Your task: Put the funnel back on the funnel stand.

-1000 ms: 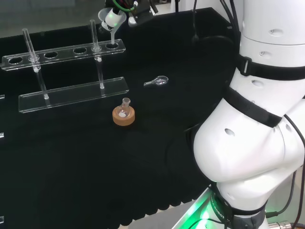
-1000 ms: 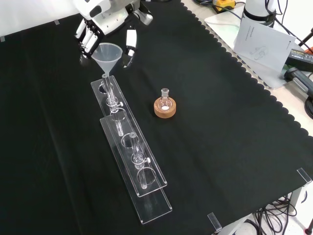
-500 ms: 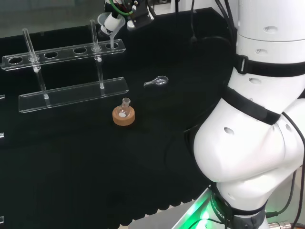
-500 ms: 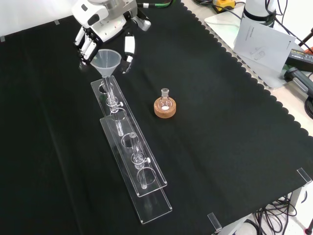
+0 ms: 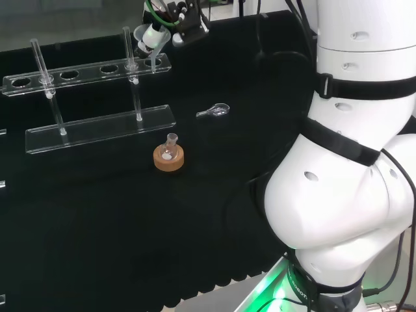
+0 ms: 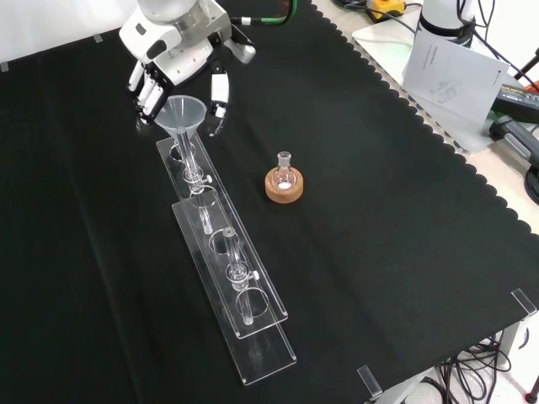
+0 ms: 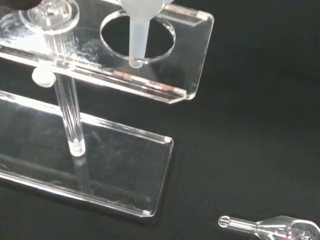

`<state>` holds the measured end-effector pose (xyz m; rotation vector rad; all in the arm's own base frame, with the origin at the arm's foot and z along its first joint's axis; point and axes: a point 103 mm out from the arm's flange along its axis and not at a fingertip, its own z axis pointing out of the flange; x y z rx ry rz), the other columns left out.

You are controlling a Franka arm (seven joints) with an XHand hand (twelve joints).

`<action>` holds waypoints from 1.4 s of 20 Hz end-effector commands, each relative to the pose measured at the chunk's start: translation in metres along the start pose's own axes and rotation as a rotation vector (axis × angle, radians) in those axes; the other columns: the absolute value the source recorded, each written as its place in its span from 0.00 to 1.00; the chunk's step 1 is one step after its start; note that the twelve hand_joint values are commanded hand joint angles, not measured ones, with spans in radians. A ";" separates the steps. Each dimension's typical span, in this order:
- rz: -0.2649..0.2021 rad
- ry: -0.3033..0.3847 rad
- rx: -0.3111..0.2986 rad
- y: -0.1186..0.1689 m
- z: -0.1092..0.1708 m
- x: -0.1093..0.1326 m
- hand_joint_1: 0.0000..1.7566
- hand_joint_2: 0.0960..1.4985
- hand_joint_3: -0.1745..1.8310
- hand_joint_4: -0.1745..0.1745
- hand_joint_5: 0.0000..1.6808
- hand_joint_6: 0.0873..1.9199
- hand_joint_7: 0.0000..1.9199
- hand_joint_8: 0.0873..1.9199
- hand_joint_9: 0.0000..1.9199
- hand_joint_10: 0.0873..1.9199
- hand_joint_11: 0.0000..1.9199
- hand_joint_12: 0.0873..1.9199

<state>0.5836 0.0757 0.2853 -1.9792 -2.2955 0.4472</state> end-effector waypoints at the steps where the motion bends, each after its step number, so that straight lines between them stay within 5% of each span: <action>1: -0.008 -0.010 0.019 0.004 0.009 0.005 0.41 0.49 0.33 0.43 0.39 0.08 0.39 0.34 0.57 0.23 0.30 0.64; 5: -0.017 -0.003 0.036 0.006 0.015 0.007 0.41 0.48 0.33 0.43 0.38 0.07 0.38 0.33 0.55 0.22 0.30 0.64; 15: -0.043 0.037 0.039 -0.007 0.019 0.004 0.28 0.40 0.22 0.42 0.19 0.00 0.05 0.31 0.17 0.31 0.14 0.73; 28: 0.003 0.074 -0.116 -0.101 -0.027 -0.011 0.26 0.42 0.19 0.41 0.18 0.00 0.05 0.32 0.16 0.34 0.11 0.75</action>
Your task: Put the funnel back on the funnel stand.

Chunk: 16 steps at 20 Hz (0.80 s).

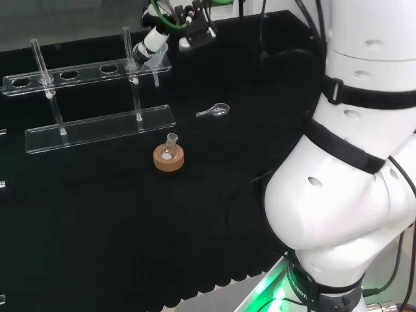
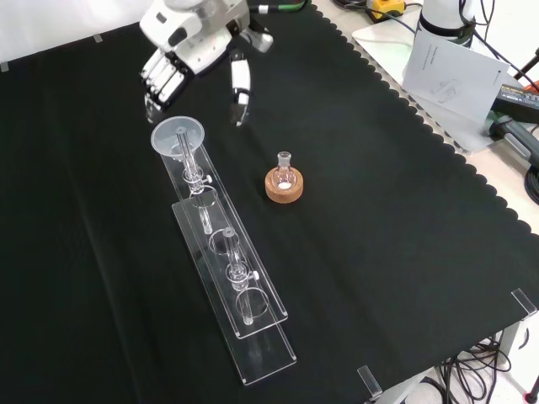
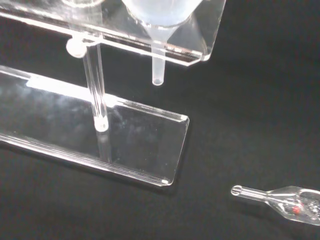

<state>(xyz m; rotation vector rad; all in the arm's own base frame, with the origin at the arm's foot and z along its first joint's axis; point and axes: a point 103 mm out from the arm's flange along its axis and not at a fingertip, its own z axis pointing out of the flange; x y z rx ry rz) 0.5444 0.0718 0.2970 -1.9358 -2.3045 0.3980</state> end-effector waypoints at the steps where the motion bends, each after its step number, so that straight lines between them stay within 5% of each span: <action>1: 0.032 0.041 -0.139 -0.069 -0.030 -0.011 0.26 0.42 0.19 0.41 0.19 0.00 0.06 0.32 0.16 0.34 0.12 0.74; 16: 0.117 0.070 -0.198 -0.155 -0.038 -0.036 0.29 0.48 0.19 0.40 0.24 0.00 0.10 0.32 0.22 0.32 0.14 0.73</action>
